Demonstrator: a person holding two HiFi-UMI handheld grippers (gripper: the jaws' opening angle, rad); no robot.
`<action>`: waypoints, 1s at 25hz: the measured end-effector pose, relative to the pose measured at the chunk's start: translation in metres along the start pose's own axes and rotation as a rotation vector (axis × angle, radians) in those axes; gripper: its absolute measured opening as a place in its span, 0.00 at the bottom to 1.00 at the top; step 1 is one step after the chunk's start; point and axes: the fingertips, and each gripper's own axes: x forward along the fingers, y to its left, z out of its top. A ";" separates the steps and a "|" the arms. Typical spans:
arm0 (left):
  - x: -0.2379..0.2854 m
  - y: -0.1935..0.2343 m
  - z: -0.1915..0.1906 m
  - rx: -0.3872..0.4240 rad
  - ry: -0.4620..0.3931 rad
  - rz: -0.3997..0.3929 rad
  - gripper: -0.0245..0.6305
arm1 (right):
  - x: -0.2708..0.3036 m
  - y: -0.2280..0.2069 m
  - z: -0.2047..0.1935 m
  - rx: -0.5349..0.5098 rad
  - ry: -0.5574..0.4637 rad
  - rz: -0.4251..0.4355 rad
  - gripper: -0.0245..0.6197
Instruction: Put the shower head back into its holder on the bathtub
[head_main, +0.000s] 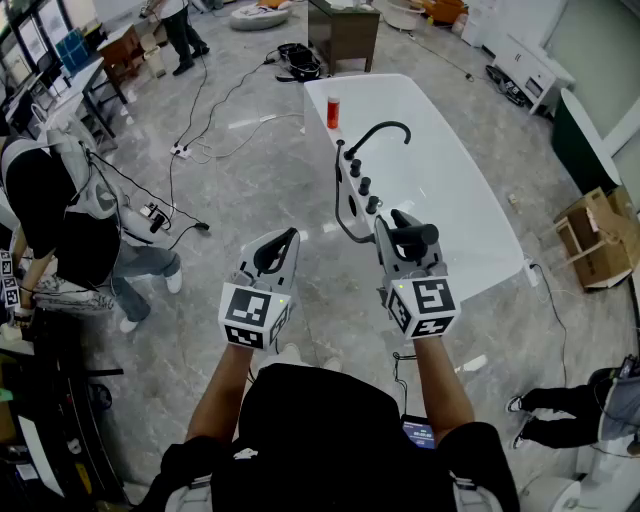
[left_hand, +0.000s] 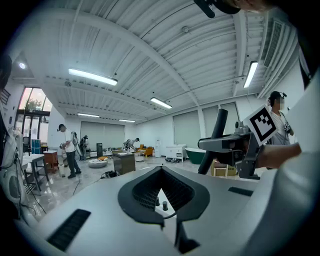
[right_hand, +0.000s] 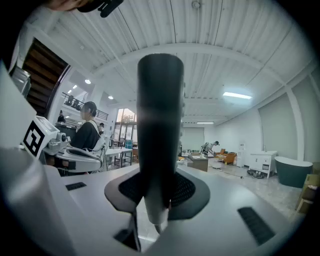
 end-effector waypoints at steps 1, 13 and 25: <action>-0.001 0.000 0.002 0.001 -0.002 0.001 0.06 | 0.000 0.000 0.001 -0.002 0.000 -0.001 0.21; -0.005 -0.007 0.004 -0.010 -0.014 0.010 0.06 | -0.008 0.002 -0.001 -0.004 0.004 0.006 0.21; -0.003 0.008 0.002 -0.023 -0.023 0.068 0.06 | 0.005 -0.002 -0.011 -0.005 0.020 0.017 0.21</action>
